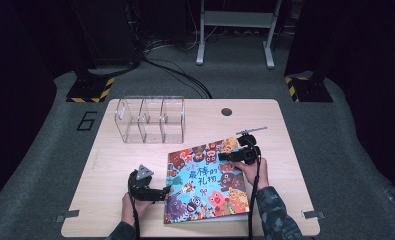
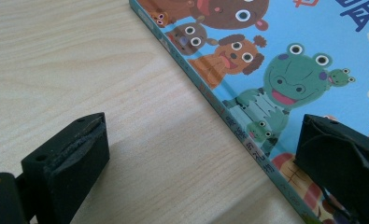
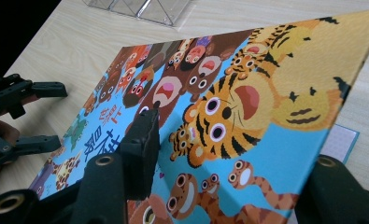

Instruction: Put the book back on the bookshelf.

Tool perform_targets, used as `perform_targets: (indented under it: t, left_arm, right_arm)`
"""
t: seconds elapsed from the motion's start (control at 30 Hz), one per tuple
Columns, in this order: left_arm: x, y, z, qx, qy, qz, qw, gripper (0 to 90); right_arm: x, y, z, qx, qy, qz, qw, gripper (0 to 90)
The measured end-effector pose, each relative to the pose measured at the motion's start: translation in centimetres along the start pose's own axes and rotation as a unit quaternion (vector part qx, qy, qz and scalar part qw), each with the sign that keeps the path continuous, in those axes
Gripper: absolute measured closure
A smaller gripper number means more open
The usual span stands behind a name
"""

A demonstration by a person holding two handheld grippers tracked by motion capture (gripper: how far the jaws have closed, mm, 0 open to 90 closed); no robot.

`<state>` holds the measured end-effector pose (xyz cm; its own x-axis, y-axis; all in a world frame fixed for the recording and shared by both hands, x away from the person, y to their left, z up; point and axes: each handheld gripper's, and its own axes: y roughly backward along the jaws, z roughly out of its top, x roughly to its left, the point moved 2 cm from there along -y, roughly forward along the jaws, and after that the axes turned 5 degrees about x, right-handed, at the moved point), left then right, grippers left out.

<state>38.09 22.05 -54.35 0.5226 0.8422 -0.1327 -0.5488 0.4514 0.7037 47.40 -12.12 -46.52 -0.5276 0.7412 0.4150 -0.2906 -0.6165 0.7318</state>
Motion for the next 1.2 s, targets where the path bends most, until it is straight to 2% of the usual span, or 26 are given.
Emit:
perform_targets:
  t: [0.17, 0.27, 0.43, 0.77, 1.0, 1.07, 1.1, 1.2]
  left_arm:
    - [0.0, 0.0, 0.0, 0.000, 0.000, -0.002, 1.0000, 2.6]
    - [0.1, 0.0, 0.0, 0.000, -0.001, -0.003, 1.0000, 2.6]
    - [0.0, 0.0, 0.0, 0.002, -0.001, -0.004, 1.0000, 2.6]
    - [0.1, 0.0, 0.0, 0.001, -0.002, -0.006, 1.0000, 2.6]
    - [0.3, 0.0, 0.1, 0.001, -0.007, -0.019, 0.9998, 2.6]
    - [0.4, 0.0, 0.2, 0.004, -0.006, -0.021, 0.9998, 2.6]
    - [0.4, 0.1, 0.3, 0.011, -0.010, -0.026, 0.9996, 2.6]
    - [0.5, 0.2, 0.5, 0.029, -0.007, -0.025, 0.9992, 2.6]
  right_arm:
    - [0.1, 0.3, 0.0, -0.010, 0.006, 0.011, 0.9999, 51.2]
    - [0.2, 0.5, -0.1, -0.021, 0.013, 0.026, 0.9994, 54.4]
    - [0.4, 0.7, -0.3, -0.039, 0.033, 0.033, 0.9982, 55.7]
    - [0.7, 1.0, -0.7, -0.052, 0.058, 0.024, 0.9967, 55.6]
    - [1.1, 1.3, -0.7, -0.059, 0.071, 0.016, 0.9956, 55.4]
    - [1.3, 1.4, -0.7, -0.063, 0.076, 0.013, 0.9951, 55.3]
    - [1.5, 1.6, -0.8, -0.065, 0.079, 0.011, 0.9947, 55.3]
    - [1.6, 1.7, -0.9, -0.068, 0.082, 0.009, 0.9943, 55.2]
